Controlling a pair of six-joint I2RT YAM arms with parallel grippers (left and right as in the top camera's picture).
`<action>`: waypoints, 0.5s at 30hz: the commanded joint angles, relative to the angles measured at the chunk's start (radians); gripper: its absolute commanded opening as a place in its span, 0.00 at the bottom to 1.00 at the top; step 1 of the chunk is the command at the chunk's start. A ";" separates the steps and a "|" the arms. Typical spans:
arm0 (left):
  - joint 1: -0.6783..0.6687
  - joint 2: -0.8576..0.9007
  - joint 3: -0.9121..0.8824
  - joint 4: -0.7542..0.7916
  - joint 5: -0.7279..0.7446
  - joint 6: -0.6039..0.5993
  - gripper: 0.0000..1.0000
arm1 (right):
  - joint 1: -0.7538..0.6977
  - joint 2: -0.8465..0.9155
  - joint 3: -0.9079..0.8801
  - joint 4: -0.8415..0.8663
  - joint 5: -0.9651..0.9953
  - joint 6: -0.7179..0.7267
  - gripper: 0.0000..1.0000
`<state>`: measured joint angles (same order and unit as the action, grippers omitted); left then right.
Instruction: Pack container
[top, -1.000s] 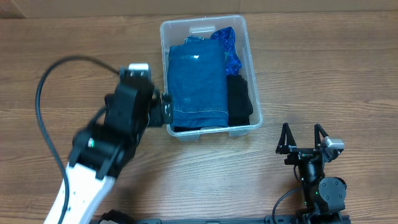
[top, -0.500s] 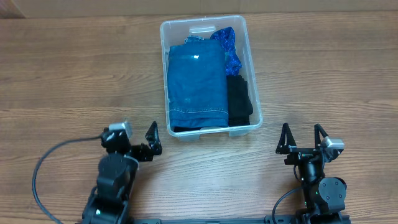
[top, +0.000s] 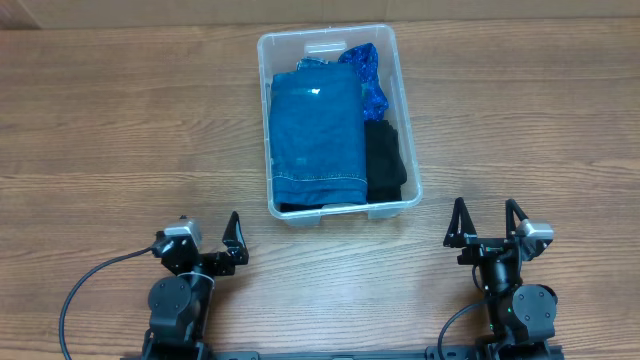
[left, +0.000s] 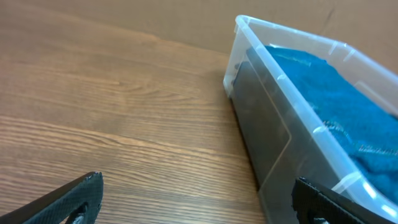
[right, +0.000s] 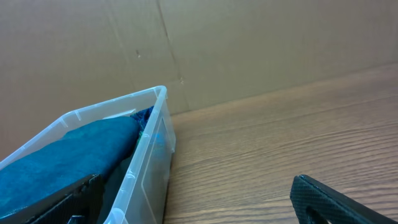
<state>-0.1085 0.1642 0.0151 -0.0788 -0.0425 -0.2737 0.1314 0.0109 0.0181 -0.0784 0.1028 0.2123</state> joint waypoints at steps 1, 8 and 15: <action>0.023 -0.050 -0.010 0.004 0.022 0.174 1.00 | -0.004 -0.008 -0.010 0.005 -0.003 -0.004 1.00; 0.078 -0.158 -0.010 0.003 0.026 0.207 1.00 | -0.004 -0.008 -0.010 0.005 -0.003 -0.003 1.00; 0.077 -0.160 -0.010 0.004 0.026 0.207 1.00 | -0.004 -0.008 -0.010 0.005 -0.003 -0.003 1.00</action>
<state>-0.0383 0.0166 0.0116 -0.0811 -0.0288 -0.0933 0.1314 0.0109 0.0181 -0.0788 0.1028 0.2123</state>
